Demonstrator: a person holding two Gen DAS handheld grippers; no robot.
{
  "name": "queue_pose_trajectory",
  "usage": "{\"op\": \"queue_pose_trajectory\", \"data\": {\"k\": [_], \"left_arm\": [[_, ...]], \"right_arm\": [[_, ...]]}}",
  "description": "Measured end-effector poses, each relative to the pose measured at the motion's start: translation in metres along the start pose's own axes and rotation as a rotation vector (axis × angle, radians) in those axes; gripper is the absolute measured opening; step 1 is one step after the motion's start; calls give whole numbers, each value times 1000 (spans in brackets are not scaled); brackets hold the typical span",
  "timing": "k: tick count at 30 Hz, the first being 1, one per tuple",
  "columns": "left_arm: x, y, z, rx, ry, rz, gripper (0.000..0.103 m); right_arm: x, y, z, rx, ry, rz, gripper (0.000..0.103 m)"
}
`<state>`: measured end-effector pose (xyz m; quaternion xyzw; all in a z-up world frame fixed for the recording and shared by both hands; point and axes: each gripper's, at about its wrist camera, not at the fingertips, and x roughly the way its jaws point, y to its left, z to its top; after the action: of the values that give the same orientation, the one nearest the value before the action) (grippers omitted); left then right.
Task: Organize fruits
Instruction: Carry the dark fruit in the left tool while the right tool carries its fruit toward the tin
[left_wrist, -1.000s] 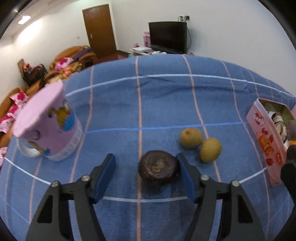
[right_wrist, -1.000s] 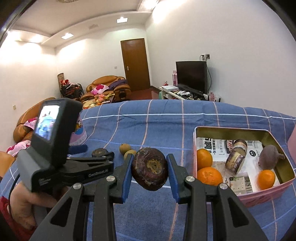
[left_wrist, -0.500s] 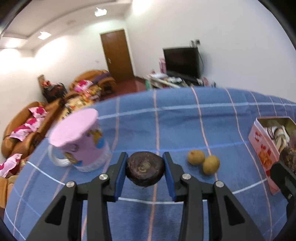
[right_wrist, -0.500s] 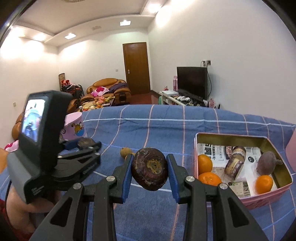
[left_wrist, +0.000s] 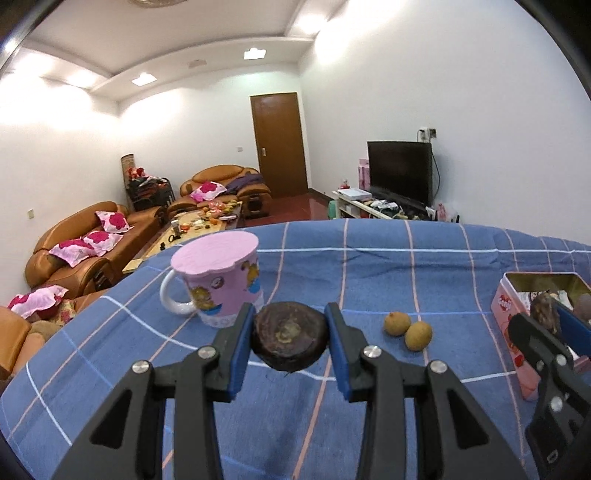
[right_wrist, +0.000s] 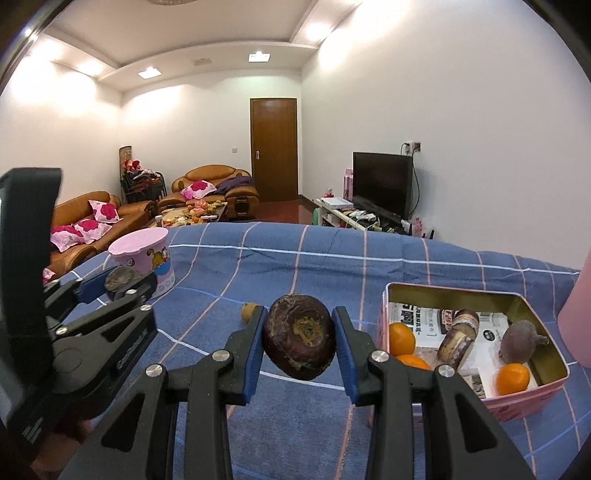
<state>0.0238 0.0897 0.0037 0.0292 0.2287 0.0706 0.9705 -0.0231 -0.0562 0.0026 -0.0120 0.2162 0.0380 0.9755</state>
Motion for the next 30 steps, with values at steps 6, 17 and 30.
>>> {"op": "queue_pose_trajectory", "data": {"k": [6,17,30], "left_arm": [[-9,0,-3,-22,2,-3,40],[-22,-17,-8,3,-5,-12,40],[-35,-46,-11,30,-4,-51,40]], "right_arm": [[-10,-5,-3,11,2,-12,38],[-24,-18,-6,-13,-6,-26,38],[-39,-50,-13,-12,-6,-50,38]]}}
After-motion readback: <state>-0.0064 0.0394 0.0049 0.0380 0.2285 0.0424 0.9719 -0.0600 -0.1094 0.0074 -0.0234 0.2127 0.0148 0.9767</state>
